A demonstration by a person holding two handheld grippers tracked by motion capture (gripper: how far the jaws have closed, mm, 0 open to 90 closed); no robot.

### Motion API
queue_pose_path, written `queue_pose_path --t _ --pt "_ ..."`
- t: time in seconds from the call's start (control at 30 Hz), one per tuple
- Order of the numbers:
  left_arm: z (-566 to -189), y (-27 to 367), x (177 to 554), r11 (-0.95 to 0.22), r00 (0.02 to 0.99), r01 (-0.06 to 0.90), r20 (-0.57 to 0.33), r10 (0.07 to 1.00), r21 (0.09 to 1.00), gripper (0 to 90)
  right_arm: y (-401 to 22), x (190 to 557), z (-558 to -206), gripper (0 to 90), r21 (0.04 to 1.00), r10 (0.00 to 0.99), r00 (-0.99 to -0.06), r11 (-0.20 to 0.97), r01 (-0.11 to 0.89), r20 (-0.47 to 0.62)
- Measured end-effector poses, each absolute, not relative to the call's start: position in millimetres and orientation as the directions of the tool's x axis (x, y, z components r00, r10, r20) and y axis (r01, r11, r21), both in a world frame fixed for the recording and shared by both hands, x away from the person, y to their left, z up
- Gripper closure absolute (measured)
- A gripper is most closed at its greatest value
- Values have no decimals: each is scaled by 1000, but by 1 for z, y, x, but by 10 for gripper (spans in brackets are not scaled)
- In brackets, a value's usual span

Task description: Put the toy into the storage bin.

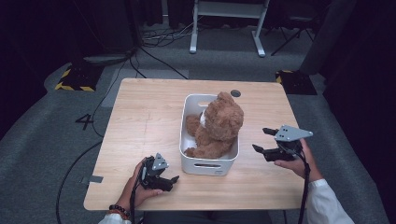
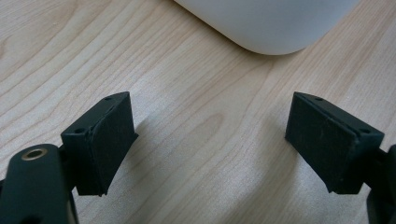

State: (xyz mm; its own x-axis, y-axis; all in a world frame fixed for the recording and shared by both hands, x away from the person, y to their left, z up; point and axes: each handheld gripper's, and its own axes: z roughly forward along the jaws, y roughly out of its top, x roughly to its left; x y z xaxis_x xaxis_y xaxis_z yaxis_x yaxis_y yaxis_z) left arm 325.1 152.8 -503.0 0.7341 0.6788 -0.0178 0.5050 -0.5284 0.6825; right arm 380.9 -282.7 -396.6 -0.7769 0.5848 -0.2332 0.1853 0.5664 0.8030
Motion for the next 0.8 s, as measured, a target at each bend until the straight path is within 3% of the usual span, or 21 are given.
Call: queue_pose_path --t 0.8 --pt "-503 153 325 -529 734 505 -17 679 682 157 -300 370 -436 266 732 599 -760 631 256 -250"
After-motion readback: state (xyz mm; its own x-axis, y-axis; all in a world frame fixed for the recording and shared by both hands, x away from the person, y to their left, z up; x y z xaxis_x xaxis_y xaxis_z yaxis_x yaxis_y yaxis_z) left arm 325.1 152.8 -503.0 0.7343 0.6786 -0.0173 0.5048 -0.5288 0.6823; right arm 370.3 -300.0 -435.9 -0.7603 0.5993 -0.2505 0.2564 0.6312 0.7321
